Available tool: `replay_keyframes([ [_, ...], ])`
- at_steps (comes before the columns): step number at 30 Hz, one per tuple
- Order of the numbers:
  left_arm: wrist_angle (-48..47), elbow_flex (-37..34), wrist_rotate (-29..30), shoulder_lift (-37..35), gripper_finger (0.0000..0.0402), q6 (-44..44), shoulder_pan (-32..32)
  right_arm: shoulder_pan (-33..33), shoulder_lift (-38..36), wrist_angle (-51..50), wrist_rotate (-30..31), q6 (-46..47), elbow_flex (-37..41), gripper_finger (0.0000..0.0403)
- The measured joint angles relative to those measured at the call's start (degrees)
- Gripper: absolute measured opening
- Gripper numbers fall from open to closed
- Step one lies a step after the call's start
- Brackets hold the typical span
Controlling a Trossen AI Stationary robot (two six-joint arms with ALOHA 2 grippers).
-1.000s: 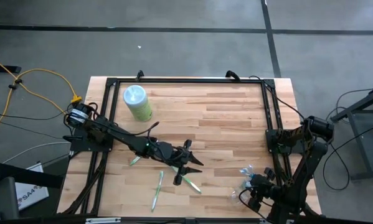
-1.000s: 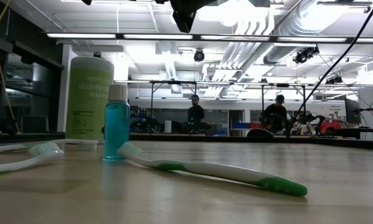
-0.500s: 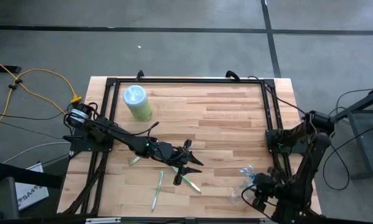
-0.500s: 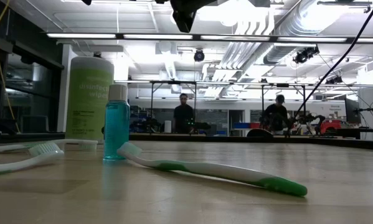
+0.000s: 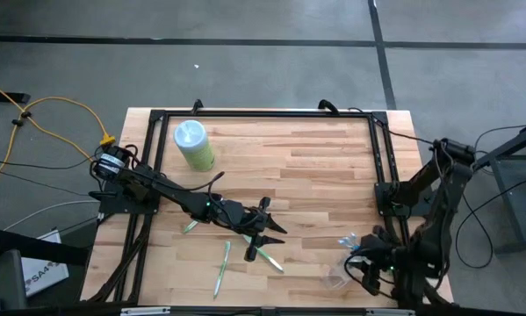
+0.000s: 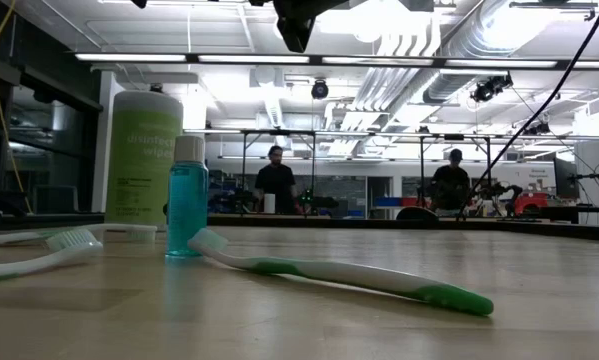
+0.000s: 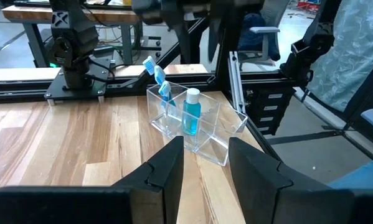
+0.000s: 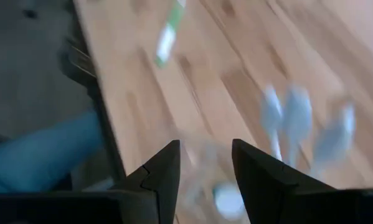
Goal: Pick & Place toothbrushing station
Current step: Put the blue mouthwash bottle into the middle section of the transparent organizer
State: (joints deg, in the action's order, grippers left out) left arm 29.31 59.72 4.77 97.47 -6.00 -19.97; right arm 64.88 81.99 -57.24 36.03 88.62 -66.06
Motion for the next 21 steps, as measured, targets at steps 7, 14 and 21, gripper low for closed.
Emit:
replay_keyframes([
  [7,-2.8,0.0,1.0,0.0,0.0122,0.0,-2.4,-11.6,-2.6,14.7,-2.2,-33.4,0.0,0.0136],
  [14,-8.8,0.0,12.1,0.0,0.0122,-2.2,-7.8,-25.0,0.2,20.6,-15.0,-54.6,0.0,0.0136],
  [21,-18.9,0.0,32.1,-2.4,0.0122,-9.2,-14.9,-30.9,0.7,20.4,-17.0,-61.6,0.1,0.0136],
])
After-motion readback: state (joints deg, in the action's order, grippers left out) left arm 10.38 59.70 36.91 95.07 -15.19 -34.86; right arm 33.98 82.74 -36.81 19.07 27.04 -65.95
